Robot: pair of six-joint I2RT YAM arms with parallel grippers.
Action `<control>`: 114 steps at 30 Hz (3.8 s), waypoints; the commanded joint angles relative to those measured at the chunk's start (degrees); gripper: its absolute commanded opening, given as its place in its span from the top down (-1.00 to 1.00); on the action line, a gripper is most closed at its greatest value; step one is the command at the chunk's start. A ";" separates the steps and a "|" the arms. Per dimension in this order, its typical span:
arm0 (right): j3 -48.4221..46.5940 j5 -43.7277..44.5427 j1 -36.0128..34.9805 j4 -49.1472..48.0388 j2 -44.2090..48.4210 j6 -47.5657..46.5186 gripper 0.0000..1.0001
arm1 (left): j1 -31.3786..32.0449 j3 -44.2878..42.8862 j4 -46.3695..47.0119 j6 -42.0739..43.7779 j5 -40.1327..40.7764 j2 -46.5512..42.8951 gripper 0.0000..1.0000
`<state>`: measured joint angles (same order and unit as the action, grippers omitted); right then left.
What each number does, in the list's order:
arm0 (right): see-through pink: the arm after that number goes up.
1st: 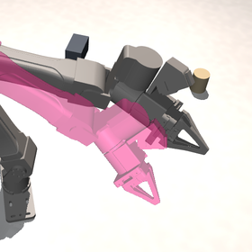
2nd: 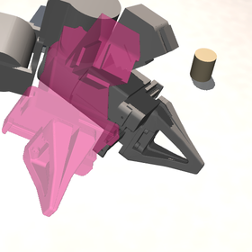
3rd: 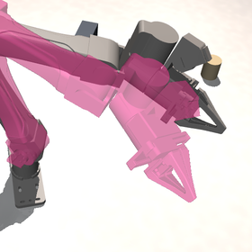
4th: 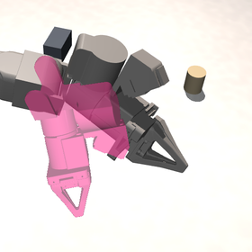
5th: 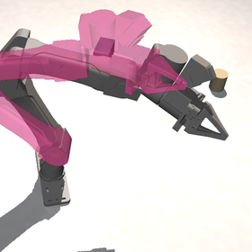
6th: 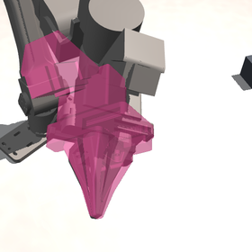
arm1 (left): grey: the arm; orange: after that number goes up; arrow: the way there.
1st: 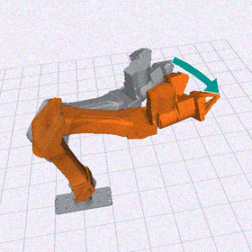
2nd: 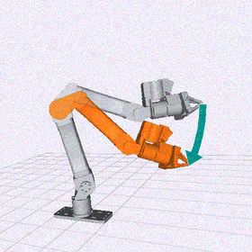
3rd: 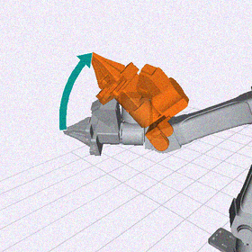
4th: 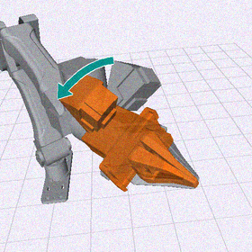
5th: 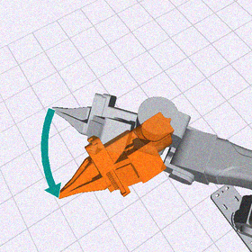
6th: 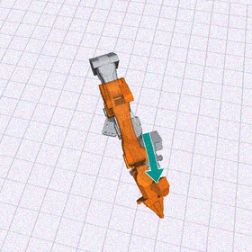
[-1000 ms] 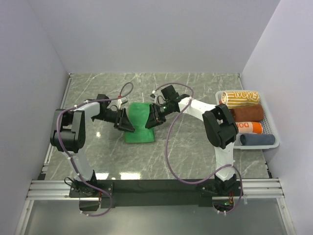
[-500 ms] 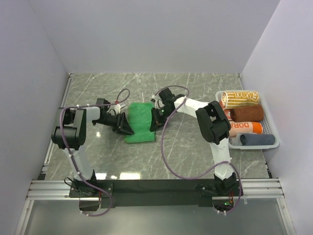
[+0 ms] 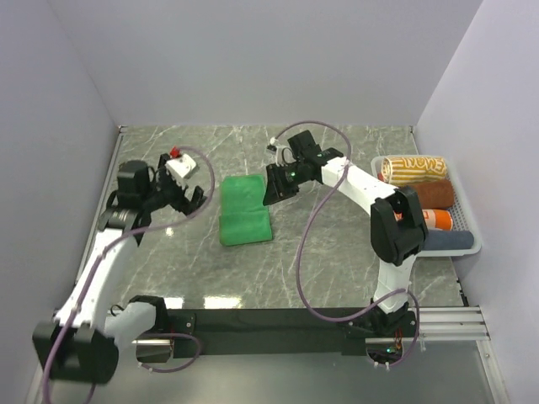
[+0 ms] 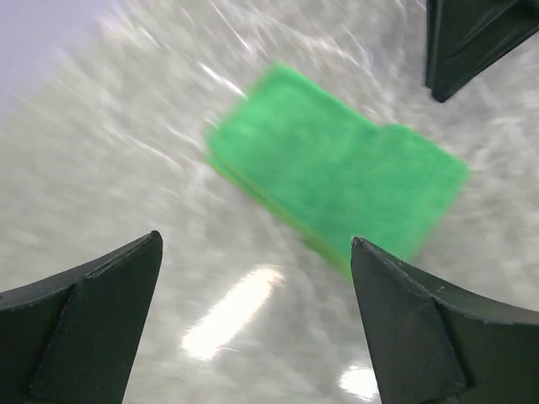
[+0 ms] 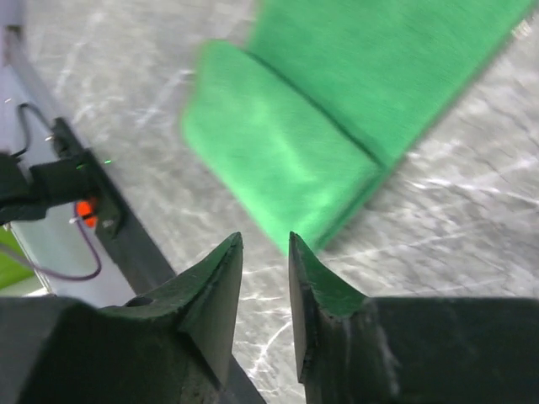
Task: Roll the towels
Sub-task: Roll the towel
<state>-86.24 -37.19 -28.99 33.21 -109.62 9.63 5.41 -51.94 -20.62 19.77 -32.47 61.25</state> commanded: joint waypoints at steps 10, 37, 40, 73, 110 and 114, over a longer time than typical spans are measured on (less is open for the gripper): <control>-7.45 -6.23 -5.37 -0.43 -10.68 0.65 0.31 | 18.30 16.76 3.77 31.29 9.77 -10.71 -0.85; -7.01 -6.31 -5.37 -1.57 -20.89 0.13 0.47 | 39.06 32.62 39.52 32.54 34.31 16.34 -0.12; -7.10 -7.02 -5.37 -1.92 -20.81 0.57 0.48 | 37.40 27.35 31.10 28.85 30.11 18.81 0.19; 27.61 16.79 -12.11 -21.95 25.52 -42.31 -0.38 | 13.23 -35.24 -52.59 35.69 -14.20 69.88 0.81; 12.77 4.08 -23.74 -13.63 -2.08 -39.44 1.00 | -1.62 -23.47 -46.00 30.95 -15.25 63.03 0.42; 8.46 -1.55 -23.22 -4.16 -7.16 -37.05 1.00 | -4.52 -23.29 -45.12 31.03 -17.71 60.04 0.20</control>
<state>-75.16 -30.24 -52.34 15.77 -113.32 -32.16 3.84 -75.40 -72.55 48.60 -57.25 124.03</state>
